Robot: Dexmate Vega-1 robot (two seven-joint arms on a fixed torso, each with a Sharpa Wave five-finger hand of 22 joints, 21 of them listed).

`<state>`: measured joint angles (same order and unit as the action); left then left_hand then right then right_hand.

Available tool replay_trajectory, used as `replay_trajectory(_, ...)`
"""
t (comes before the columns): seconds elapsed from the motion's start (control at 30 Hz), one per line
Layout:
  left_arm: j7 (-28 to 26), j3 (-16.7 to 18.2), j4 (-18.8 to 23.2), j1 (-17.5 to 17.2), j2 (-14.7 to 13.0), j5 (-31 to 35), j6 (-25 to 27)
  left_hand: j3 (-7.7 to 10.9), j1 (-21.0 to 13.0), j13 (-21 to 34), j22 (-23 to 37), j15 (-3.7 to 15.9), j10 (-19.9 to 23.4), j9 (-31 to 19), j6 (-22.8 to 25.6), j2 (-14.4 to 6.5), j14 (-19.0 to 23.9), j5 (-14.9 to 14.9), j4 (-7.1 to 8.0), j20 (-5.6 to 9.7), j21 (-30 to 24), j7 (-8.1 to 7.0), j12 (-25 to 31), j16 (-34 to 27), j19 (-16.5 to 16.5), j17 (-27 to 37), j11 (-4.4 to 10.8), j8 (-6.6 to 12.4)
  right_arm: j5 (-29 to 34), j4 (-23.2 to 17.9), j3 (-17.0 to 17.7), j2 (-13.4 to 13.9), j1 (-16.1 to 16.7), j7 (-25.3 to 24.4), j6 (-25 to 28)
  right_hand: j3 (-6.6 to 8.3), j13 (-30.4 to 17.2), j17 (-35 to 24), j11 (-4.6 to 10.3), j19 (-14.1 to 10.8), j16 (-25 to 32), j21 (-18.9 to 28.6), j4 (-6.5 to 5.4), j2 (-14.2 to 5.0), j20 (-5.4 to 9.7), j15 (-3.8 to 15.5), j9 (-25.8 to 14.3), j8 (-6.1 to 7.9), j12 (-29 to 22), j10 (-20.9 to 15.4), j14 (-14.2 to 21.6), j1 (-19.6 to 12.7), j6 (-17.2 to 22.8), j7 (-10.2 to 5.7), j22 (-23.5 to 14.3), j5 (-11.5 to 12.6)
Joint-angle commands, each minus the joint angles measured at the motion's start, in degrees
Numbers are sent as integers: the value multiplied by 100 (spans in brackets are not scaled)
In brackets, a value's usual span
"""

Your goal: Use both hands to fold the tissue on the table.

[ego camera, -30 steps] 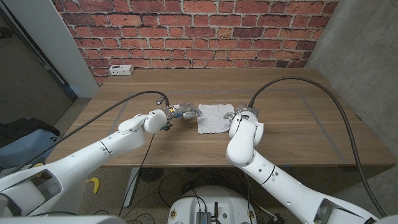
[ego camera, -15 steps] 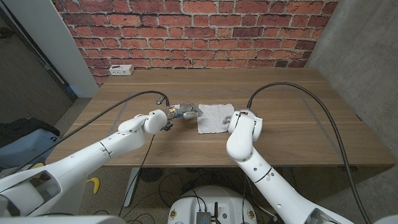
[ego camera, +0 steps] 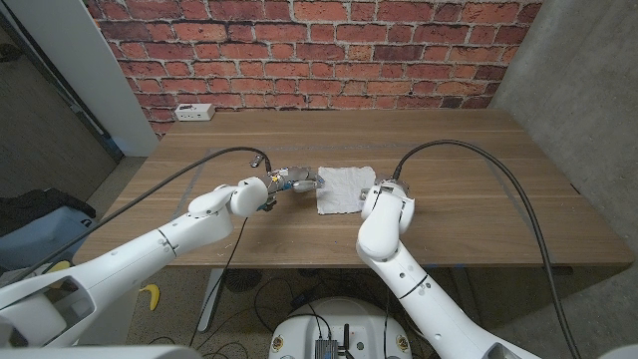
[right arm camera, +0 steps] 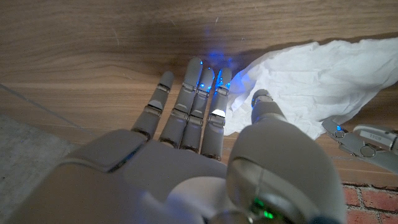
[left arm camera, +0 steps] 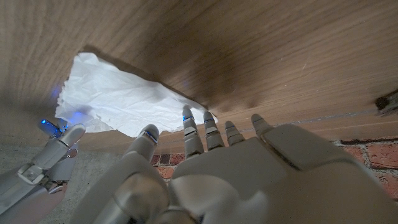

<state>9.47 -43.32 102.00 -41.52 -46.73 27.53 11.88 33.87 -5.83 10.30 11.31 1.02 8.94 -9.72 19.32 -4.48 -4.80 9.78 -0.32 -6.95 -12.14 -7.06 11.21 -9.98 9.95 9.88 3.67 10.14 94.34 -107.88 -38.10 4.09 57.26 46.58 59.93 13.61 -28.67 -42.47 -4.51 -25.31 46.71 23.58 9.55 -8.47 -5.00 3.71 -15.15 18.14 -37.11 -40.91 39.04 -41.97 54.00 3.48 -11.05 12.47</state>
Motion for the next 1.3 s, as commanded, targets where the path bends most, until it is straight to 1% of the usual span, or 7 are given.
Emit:
replay_trajectory(0.03,7,30,8,-29,-20,-30,-8,-9,49,29,22,34,-4,-24,1,-13,-5,32,12,18,-21,4,37,-32,414,-2,17,11,-626,289,-269,-34,-108,-1037,520,283,-22,-73,84,-112,181,71,127,-93,88,237,9,-22,-95,-172,110,-622,160,-51,-29,-81)
replay_trajectory(0.17,-3,43,-24,-28,-16,-64,-30,-10,53,28,22,34,-4,-24,-1,-12,-5,32,11,16,-21,6,37,-32,418,-3,14,11,-834,377,-456,56,-210,-1315,667,749,-104,-221,199,-137,330,113,177,-98,218,377,-65,48,-209,-296,140,-1636,319,-189,-42,-70)
replay_trajectory(0.3,7,44,-74,-11,-3,-103,-56,-11,58,28,22,37,-6,-24,-15,-11,-1,32,11,17,-22,8,37,-33,421,-3,11,7,-1341,334,-572,161,-189,-2071,675,833,-142,-428,231,-248,549,186,107,-22,277,459,-127,142,-332,-530,347,-1928,486,-159,-52,-80)
replay_trajectory(0.5,51,24,-122,33,9,-120,-75,-13,65,28,22,39,-7,-24,-27,-10,32,32,10,17,-26,28,38,-45,420,-3,10,5,-2501,-4,-609,478,112,-3936,168,832,-185,-581,273,-291,669,226,52,-9,315,510,-176,194,-404,-626,386,-2000,549,-189,-61,-93)
replay_trajectory(0.7,90,4,-160,72,19,-130,-95,-16,76,28,21,58,10,-24,-37,-6,97,32,8,26,-39,57,47,-63,401,-4,2,7,-3431,-212,-671,972,275,-5347,-548,849,-201,-599,322,-265,613,236,-4,8,358,604,-207,219,-406,-590,382,-1981,564,-253,-66,-106)
replay_trajectory(1.0,154,-39,-218,134,55,-139,-99,-20,86,28,21,66,31,-24,-41,0,128,32,6,11,-45,69,55,-66,392,-5,9,9,-4305,29,-768,1389,331,-7259,-1534,892,-178,-596,429,-250,456,268,-82,8,476,742,-186,211,-379,-532,362,-1931,548,-349,-74,-143)
replay_trajectory(1.3,220,-71,-228,176,68,-133,-43,-25,97,28,20,84,54,-24,-39,5,150,32,3,9,-47,95,63,-64,396,-6,3,13,-4693,266,-927,1727,190,-8241,-2189,936,-155,-556,571,-331,266,340,-115,28,622,817,-153,212,-366,-518,370,-1896,552,-418,-82,-190)
